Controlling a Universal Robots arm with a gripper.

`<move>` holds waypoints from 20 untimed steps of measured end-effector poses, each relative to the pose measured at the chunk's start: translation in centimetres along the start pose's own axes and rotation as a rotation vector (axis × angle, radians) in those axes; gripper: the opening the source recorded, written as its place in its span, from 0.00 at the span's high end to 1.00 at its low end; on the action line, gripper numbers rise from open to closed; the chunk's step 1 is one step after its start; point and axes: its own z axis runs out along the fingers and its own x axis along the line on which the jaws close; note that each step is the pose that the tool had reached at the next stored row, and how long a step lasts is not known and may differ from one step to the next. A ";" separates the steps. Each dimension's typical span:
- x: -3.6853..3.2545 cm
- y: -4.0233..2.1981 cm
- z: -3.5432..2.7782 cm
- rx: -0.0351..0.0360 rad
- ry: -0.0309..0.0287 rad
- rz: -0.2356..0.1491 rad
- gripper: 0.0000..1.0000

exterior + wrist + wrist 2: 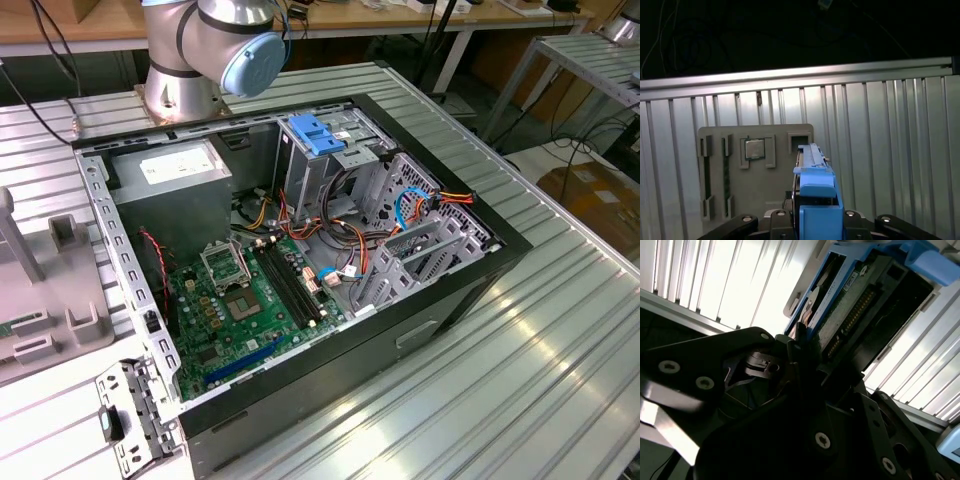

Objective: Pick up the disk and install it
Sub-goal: 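Pick up the disk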

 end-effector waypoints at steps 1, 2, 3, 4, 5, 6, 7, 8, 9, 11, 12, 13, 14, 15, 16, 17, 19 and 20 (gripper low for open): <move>-0.01 0.00 -0.09 0.0001 0.0000 0.000 0.64; -0.01 0.00 -0.24 0.0000 0.0000 0.000 0.64; -0.01 0.00 -0.34 0.0000 0.0000 0.000 0.64; -0.02 0.00 -0.43 0.0000 0.0000 0.000 0.64; -0.02 0.00 -0.55 0.0000 0.0000 0.000 0.64; -0.03 -0.01 -0.62 0.0000 0.0000 0.000 0.64; -0.03 -0.01 -0.75 0.0000 0.0000 0.000 0.64; -0.04 -0.01 -0.86 0.0000 0.0000 0.000 0.64; -0.04 -0.01 -0.94 0.0000 0.0000 0.000 0.64; -0.05 -0.01 -1.12 0.0000 0.0000 0.000 0.64; -0.10 -0.02 -1.14 0.0000 0.0000 0.000 0.64; -0.21 -0.01 -1.15 -0.0001 0.0004 0.000 0.64; -0.37 0.02 -1.16 0.0001 0.0014 0.000 0.64; -0.44 0.02 -1.17 0.0001 0.0017 0.000 0.64; -0.54 0.03 -1.19 0.0001 0.0019 0.000 0.64; -0.65 0.04 -1.23 0.0001 0.0020 0.000 0.64; -0.81 0.05 -1.37 0.0002 0.0019 0.000 0.64; -0.84 0.04 -2.13 0.0002 0.0018 0.000 0.64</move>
